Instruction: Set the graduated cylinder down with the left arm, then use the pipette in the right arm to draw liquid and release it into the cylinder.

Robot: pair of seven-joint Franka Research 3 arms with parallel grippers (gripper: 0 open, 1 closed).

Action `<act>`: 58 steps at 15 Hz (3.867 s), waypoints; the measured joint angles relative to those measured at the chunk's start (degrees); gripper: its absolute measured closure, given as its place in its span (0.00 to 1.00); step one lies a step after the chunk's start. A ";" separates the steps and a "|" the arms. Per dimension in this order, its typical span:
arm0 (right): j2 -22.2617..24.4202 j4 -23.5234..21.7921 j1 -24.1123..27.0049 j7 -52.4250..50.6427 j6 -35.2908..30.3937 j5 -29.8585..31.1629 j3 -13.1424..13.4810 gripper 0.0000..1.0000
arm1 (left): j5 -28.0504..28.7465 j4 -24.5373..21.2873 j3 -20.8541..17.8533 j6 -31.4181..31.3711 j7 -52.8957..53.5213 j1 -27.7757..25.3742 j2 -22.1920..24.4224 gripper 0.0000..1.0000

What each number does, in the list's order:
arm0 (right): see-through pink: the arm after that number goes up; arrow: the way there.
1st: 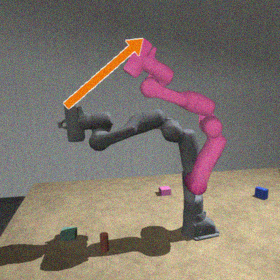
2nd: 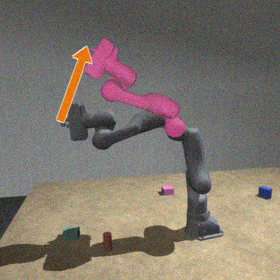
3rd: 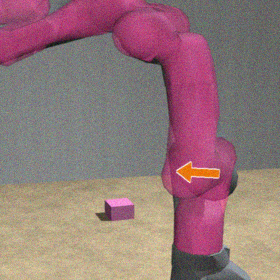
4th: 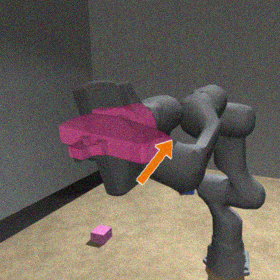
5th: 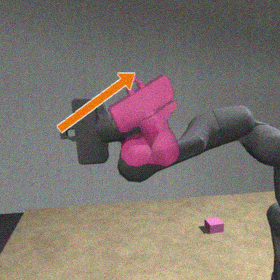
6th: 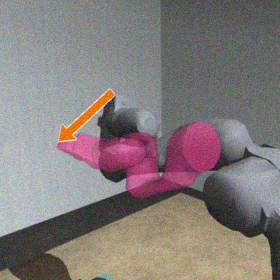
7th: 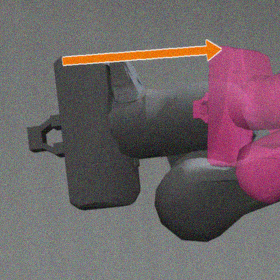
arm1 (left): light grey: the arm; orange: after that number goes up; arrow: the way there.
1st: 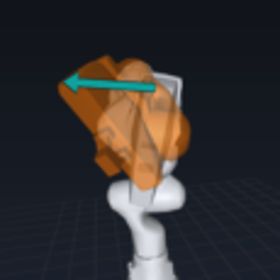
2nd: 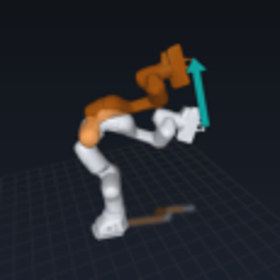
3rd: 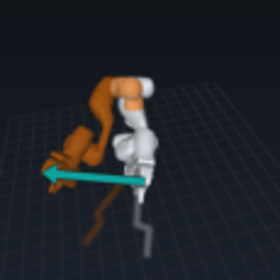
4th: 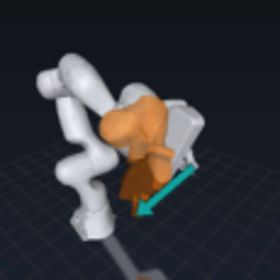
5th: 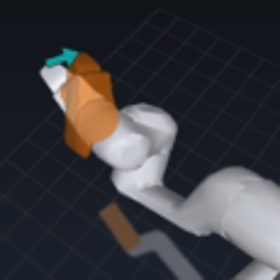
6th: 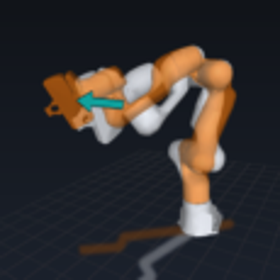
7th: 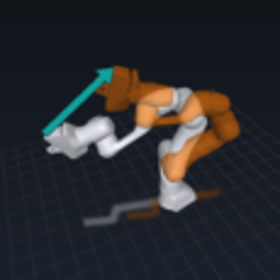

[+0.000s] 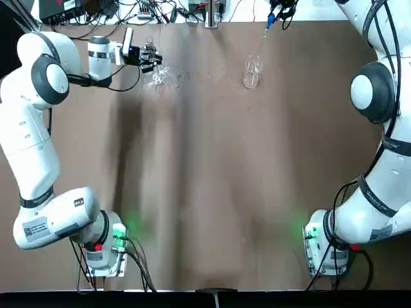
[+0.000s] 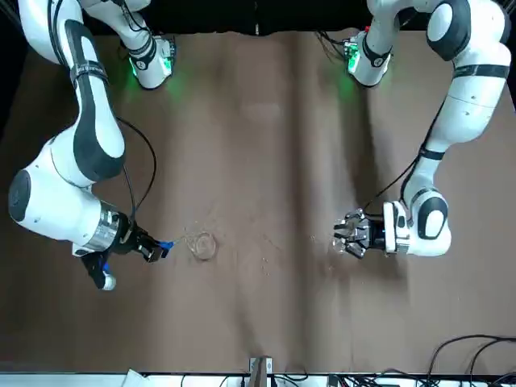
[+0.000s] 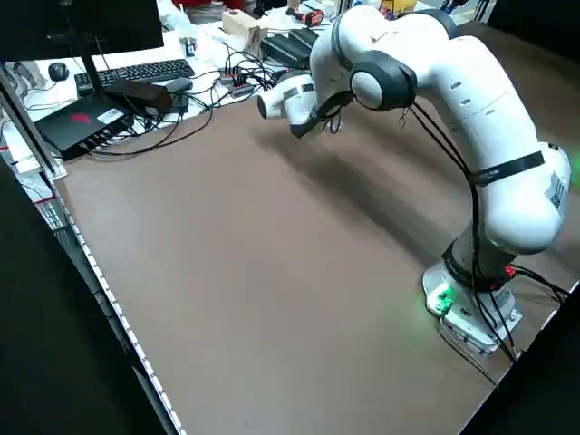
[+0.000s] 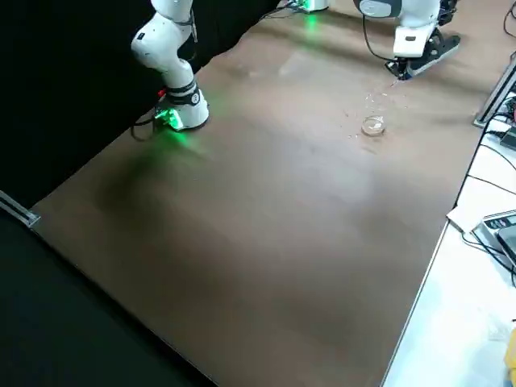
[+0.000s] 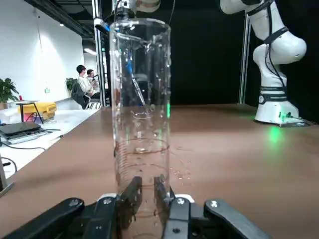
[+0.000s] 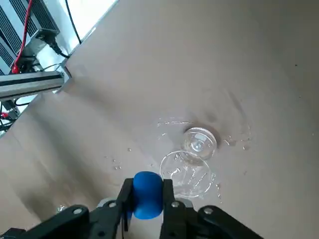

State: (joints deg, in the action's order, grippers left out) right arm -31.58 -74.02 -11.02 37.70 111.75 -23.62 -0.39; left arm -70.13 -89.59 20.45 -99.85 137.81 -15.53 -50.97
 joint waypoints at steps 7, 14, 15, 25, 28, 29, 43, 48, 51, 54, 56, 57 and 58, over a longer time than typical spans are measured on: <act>0.14 0.71 1.25 -0.02 0.10 -2.30 0.00 0.73 | -9.26 -0.03 0.11 -7.21 -0.10 8.92 0.00 0.77; 0.17 1.39 1.76 -0.02 0.10 -2.87 0.00 0.72 | -17.66 -0.08 0.10 -13.20 -0.10 17.29 -0.01 0.77; 0.21 1.54 1.95 -0.02 0.10 -3.39 0.00 0.73 | -18.53 -0.07 0.10 -13.77 -0.10 18.01 -0.01 0.77; 0.98 1.70 2.74 -0.03 -0.35 -5.51 0.00 0.72 | -22.96 -0.04 -0.39 -17.19 1.18 22.44 -0.82 0.74; 1.12 1.72 2.90 -0.03 -0.62 -7.00 0.00 0.72 | -22.97 0.15 -0.48 -17.20 2.67 22.43 -1.41 0.74; 1.30 1.72 2.91 -0.03 -0.63 -7.36 0.00 0.72 | -22.97 0.21 -0.50 -17.20 2.85 22.43 -1.63 0.74; 2.01 1.73 2.82 -0.02 -0.90 -12.38 -0.29 0.72 | -22.98 0.28 -0.91 -17.23 3.07 22.17 -1.93 0.01; 2.06 1.73 2.27 -0.01 -0.90 -14.78 -0.56 0.72 | -22.85 0.40 -2.99 -17.43 3.23 20.02 -1.93 0.00; 2.16 1.73 2.10 0.03 -0.90 -15.43 -0.64 0.72 | -21.32 0.28 -3.18 -17.42 3.32 18.36 -1.93 0.00; 2.62 1.74 1.89 0.18 -0.91 -15.62 -0.87 0.72 | -19.39 0.28 -3.22 -17.42 3.35 16.99 -1.91 0.00; 2.83 1.74 1.77 0.67 -0.97 -15.65 -1.18 0.72 | -16.91 0.31 -3.23 -17.42 3.32 15.65 -1.71 0.00; 2.85 1.74 1.75 1.14 -0.98 -15.66 -1.54 0.72 | -15.65 0.32 -3.22 -17.41 2.95 14.76 -1.50 0.00; 2.85 1.74 1.72 1.46 -0.98 -15.66 -1.94 0.72 | -14.12 0.33 -3.21 -17.39 2.06 13.80 -1.18 0.00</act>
State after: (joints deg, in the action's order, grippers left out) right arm -28.73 -72.28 -9.31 39.16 110.77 -39.29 -2.33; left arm -84.24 -89.26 17.24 -117.24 139.87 -1.73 -52.15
